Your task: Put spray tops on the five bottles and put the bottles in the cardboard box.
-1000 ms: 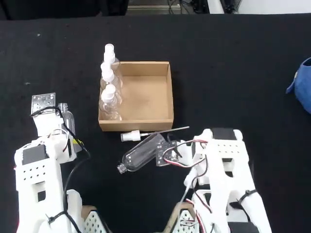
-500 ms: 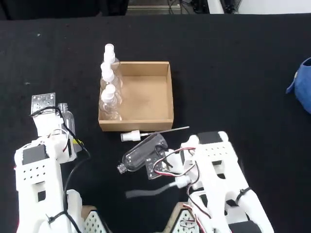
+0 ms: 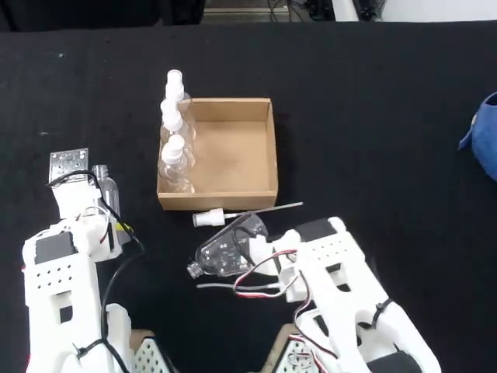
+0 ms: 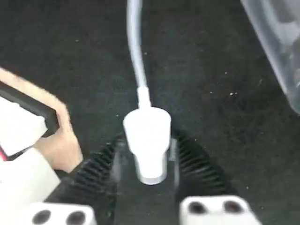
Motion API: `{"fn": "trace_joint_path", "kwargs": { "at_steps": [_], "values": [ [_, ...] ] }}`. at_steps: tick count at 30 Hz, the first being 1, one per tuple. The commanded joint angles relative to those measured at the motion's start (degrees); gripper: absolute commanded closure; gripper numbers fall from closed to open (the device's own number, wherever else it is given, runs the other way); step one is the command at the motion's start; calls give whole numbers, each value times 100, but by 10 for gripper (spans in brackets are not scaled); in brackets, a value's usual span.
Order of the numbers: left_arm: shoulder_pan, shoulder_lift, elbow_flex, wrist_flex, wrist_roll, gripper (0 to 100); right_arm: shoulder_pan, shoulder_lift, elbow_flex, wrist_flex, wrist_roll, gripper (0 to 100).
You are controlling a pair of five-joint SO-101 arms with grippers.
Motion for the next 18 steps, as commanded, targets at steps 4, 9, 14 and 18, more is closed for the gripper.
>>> {"fn": "trace_joint_path", "kwargs": {
  "at_steps": [4,9,14,18],
  "values": [
    [92,-132,-119,-88,35,970,668,-154,-884,677,79,987],
    [40,-141,-136,-97,35,970,1873,-154,-2193,2127,1116,988],
    [31,-149,-338,-70,35,970,3349,-110,-2923,2189,1767,988],
    [-48,-149,-945,44,9,970,4466,-101,-3029,1890,1679,988]
  ]
}}
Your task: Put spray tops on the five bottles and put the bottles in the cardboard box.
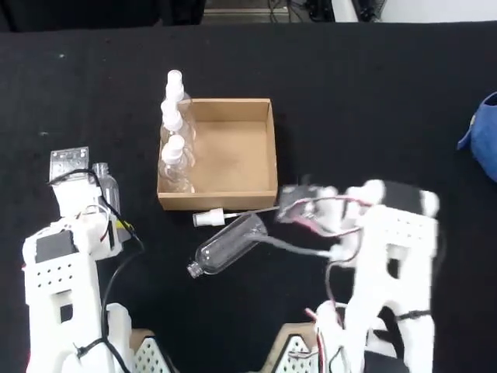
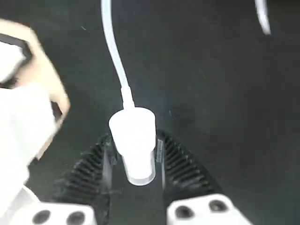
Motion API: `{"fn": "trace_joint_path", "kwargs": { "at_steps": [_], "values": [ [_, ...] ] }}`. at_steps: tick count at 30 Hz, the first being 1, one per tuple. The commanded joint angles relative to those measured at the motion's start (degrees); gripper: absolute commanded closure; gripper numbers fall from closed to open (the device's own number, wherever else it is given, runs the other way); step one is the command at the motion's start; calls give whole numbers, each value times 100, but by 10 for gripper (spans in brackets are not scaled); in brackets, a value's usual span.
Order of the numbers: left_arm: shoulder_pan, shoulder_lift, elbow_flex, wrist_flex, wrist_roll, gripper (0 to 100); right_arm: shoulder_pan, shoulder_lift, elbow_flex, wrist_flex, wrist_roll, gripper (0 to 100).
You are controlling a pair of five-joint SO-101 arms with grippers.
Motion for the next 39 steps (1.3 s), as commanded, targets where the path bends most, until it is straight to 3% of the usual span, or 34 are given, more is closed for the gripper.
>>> {"fn": "trace_joint_path", "kwargs": {
  "at_steps": [1,5,9,12,16,19,28,32,39],
  "values": [
    [-136,-149,-1007,123,9,970,1354,-101,-365,-316,-123,988],
    [-277,-149,-1974,651,26,970,2110,-101,-48,-1292,-1275,988],
    [-224,-149,-2774,1029,35,970,2295,-101,277,-2347,-3262,987],
    [-215,-149,-3327,1002,35,970,2303,-101,295,-2523,-4879,987],
    [453,-149,-4268,1002,158,970,2277,-101,312,-2514,-6804,984],
    [1112,-149,-4954,1002,457,970,2303,-101,330,-2541,-7771,983],
    [3899,-149,-5895,1011,563,970,2927,-101,549,-2523,-9635,982],
    [5121,-149,-6088,1002,527,970,3103,-101,708,-2549,-9890,938],
    [5622,-114,-6079,185,519,970,2963,-101,796,-2189,-9890,727]
  ]
}}
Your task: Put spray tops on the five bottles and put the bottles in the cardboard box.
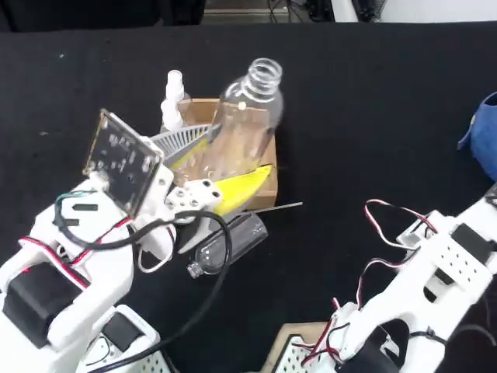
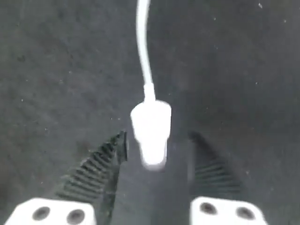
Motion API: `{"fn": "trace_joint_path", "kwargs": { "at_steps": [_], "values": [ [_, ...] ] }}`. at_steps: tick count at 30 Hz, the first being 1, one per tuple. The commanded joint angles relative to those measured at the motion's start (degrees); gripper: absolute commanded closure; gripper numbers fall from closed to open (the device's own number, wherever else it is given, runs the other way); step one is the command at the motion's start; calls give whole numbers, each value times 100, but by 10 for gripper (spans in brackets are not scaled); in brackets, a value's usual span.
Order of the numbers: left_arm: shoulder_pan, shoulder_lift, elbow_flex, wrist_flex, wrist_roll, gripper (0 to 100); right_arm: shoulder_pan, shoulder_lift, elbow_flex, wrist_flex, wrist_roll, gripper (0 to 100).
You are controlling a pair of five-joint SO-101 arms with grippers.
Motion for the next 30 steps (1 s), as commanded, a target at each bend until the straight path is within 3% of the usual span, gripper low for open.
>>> {"fn": "trace_joint_path", "kwargs": {
  "at_steps": [1,6,14,20,25,30],
  "values": [
    [163,-35,-268,-695,44,970,-26,-127,-66,325,-62,706],
    [251,-44,66,-1081,35,970,-18,-127,-356,413,229,681],
    [681,-70,576,-1486,9,970,88,-101,-822,396,5231,714],
    [664,-88,532,-1451,9,970,132,-92,-374,-809,9407,740],
    [646,-44,567,-1451,-255,970,149,-92,-4,-1415,11385,744],
    [637,-26,585,-1442,-501,970,193,-84,251,-1442,12264,745]
  ]
}}
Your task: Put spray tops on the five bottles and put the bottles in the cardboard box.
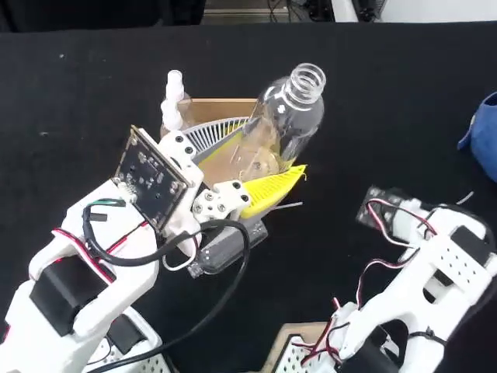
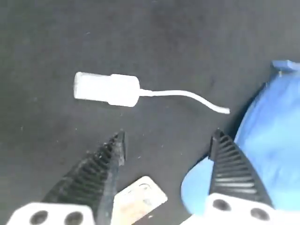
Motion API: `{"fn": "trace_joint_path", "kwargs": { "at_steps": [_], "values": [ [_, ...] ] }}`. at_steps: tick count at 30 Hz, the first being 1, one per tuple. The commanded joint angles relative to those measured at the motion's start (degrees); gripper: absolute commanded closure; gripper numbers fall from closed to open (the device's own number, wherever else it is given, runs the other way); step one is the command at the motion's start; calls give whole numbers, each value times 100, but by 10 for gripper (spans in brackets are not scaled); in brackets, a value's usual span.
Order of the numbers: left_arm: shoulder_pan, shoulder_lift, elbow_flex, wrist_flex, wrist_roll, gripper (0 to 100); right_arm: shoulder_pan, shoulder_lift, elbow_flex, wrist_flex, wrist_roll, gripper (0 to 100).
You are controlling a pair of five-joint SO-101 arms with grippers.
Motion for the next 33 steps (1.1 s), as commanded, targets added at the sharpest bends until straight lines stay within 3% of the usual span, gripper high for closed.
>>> {"fn": "trace_joint_path", "kwargs": {
  "at_steps": [1,10,16,21,26,29,33],
  "values": [
    [48,-18,-57,-88,-141,970,132,-84,215,-237,686,745],
    [40,-18,-57,-88,-141,970,185,989,822,-2198,273,745],
    [57,-18,22,-105,-149,970,185,1903,48,-1556,264,743],
    [57,-18,13,-97,-167,970,185,2044,-435,-554,1266,744],
    [57,-18,4,-97,-167,970,9,2088,-382,-369,1486,747],
    [57,-18,4,-97,-167,970,-53,2088,-154,-369,1618,810],
    [66,-18,22,-97,-158,970,-9,2053,13,-369,1644,990]
  ]
}}
